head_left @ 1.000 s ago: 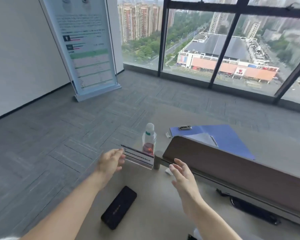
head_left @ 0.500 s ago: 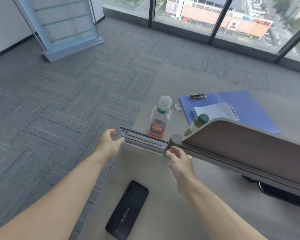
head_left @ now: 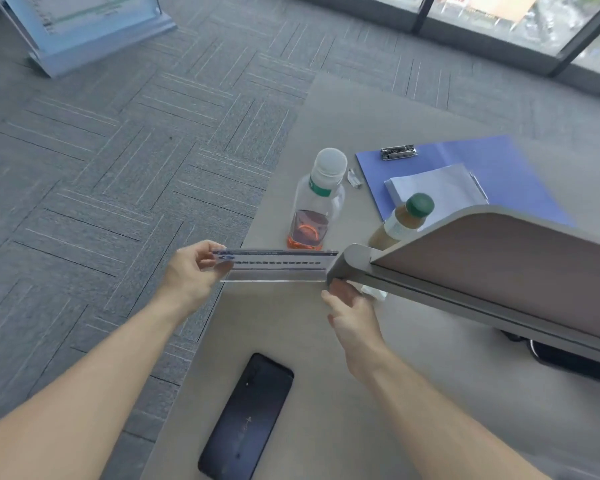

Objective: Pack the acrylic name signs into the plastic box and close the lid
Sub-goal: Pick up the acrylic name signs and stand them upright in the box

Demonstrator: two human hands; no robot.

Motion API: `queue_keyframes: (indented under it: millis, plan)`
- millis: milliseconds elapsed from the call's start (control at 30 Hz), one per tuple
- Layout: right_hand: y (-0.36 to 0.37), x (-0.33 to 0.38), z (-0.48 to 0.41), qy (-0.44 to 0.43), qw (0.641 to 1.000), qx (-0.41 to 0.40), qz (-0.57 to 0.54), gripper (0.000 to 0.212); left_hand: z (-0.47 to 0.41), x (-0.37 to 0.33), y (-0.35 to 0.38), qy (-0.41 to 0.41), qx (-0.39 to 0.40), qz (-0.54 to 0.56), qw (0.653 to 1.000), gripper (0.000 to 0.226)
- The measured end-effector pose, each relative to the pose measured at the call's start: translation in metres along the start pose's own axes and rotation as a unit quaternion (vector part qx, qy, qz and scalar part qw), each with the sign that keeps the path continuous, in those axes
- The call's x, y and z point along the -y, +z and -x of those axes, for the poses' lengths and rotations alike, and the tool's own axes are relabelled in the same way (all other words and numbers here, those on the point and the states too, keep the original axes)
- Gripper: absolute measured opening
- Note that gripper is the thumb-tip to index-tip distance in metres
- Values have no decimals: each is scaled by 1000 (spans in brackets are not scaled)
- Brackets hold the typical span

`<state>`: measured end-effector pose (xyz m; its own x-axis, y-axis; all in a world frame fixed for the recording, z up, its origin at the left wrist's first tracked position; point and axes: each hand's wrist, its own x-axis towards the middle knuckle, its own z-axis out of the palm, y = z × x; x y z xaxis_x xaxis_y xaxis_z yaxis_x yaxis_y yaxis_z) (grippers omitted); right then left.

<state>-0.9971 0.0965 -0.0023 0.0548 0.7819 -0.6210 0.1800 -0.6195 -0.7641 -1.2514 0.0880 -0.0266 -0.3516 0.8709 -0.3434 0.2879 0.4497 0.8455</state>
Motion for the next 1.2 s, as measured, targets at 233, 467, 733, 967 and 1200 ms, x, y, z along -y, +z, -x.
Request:
queue_keyframes:
  millis: [233, 467, 733, 967, 1200]
  plan:
    - [23, -6, 1, 103, 992, 33, -66, 62, 41, 5, -9, 39, -13, 11, 999, 6]
    - [56, -6, 49, 150, 956, 90, -237, 50, 97, -5, -31, 21, -6, 128, 992, 19]
    - [16, 35, 139, 95, 934, 44, -343, 5, 155, -79, -44, 25, 87, 149, 985, 19]
    - [-98, 51, 201, 21, 925, -3, -379, 19, 214, -201, 5, 150, 167, 112, 968, 29]
    - [-247, 51, 260, -57, 924, -48, -376, 14, 282, -325, 133, 334, 205, -130, 911, 12]
